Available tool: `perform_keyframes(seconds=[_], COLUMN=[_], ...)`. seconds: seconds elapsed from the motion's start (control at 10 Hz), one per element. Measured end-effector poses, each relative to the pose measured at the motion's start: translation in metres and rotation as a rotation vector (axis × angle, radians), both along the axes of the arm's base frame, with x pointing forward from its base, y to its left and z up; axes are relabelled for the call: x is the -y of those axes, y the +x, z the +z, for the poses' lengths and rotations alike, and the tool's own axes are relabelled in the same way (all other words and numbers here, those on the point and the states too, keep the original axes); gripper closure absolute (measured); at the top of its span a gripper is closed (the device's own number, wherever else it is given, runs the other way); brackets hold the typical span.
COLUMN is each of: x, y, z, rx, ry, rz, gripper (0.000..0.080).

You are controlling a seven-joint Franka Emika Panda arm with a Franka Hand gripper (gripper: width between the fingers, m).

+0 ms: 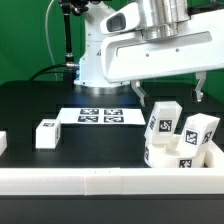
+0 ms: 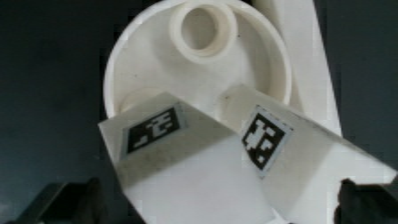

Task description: Assemble stool

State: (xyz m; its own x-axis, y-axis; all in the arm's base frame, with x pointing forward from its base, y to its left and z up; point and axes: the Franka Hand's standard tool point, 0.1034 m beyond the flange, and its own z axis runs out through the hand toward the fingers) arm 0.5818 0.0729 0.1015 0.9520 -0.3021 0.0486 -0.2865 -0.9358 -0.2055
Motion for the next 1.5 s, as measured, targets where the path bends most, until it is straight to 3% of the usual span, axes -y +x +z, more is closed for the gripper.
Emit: perform_keyframes(seconds=[0.2, 0.9, 1.5], x=[-0.002, 0.001, 0.010], y=[0.001, 0.000, 0.001], z=[0.000, 0.002, -0.005], rx=[0.041, 0.094, 0.156], ry=[-0.049, -0.096, -0.173], rz=[0.224, 0.594, 1.190], gripper=[0.0151, 0.0151, 0.0151])
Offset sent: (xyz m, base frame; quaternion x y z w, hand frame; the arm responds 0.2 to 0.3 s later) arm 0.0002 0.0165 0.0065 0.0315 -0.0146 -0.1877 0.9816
